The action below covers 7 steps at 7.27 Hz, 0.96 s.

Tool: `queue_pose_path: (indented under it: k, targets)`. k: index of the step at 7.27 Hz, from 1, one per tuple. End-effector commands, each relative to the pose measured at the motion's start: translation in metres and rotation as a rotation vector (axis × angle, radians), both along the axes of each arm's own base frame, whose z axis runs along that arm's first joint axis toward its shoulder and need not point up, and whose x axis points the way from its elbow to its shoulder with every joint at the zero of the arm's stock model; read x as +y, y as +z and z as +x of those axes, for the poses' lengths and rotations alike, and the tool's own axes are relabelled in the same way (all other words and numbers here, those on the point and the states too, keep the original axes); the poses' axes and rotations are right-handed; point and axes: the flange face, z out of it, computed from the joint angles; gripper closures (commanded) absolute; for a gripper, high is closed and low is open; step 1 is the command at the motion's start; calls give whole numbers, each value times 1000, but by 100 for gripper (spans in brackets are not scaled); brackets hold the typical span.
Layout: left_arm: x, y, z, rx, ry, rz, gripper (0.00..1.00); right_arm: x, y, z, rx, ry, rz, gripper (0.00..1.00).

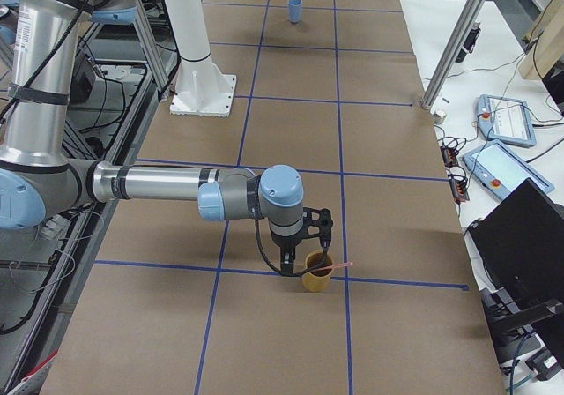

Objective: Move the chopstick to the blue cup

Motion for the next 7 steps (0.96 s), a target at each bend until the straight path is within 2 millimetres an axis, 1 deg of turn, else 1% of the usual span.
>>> queue_pose_path:
  k: [1,3,4,5,6,7]
  targets:
    - [-1,-15,-1,-1,-3,26,1,-1,-1,0,0,1,1,0]
    - [2,-29,-1,-3,-2,58,1,-2,-3,0,-2,1,6,0]
    - [3,-28,0,-8,0,58,1,-5,-11,-1,-10,0,41,0]
    - [-3,-31,0,-11,1,67,1,-10,-20,-2,-22,-2,137,0]
    - [-3,-37,1,-1,2,83,1,-12,-16,-2,-24,-2,201,0]
    - [-4,-39,2,1,1,85,1,-9,-11,-2,-29,-2,215,0]
